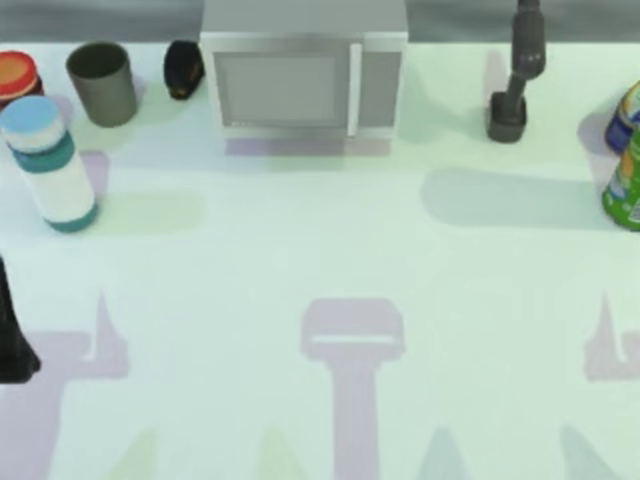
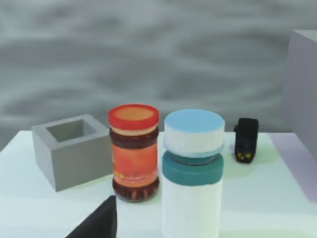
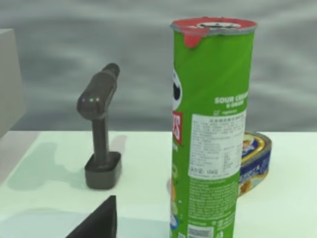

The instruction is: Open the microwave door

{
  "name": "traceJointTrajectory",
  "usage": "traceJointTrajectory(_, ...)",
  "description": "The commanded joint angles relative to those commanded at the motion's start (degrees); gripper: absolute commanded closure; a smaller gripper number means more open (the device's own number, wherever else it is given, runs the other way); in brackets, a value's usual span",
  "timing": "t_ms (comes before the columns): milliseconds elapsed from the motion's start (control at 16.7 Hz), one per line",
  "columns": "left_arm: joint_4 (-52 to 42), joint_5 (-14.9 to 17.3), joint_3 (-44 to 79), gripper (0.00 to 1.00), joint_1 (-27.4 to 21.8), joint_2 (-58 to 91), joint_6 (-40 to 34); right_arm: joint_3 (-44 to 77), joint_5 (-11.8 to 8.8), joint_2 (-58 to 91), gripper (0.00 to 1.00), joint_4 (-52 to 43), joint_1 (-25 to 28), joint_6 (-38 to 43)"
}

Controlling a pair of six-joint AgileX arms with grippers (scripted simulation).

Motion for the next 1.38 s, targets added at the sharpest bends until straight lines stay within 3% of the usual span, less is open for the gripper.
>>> traceJointTrajectory(300, -1.36, -0.81, 3.53, 0.00, -1.54, 3.53, -1.29, 0.00, 0.00, 0.00, 0.00, 0.00, 0.00, 0.00)
traceJointTrajectory(540, -6.30, -3.79, 16.61, 0.00, -6.47, 16.73, -5.50, 0.00, 0.00, 0.00, 0.00, 0.00, 0.00, 0.00)
traceJointTrajectory(1380, -34.31, -19.22, 88.94, 0.00, -31.73, 102.53, -26.40, 0.00, 0.00, 0.00, 0.00, 0.00, 0.00, 0.00)
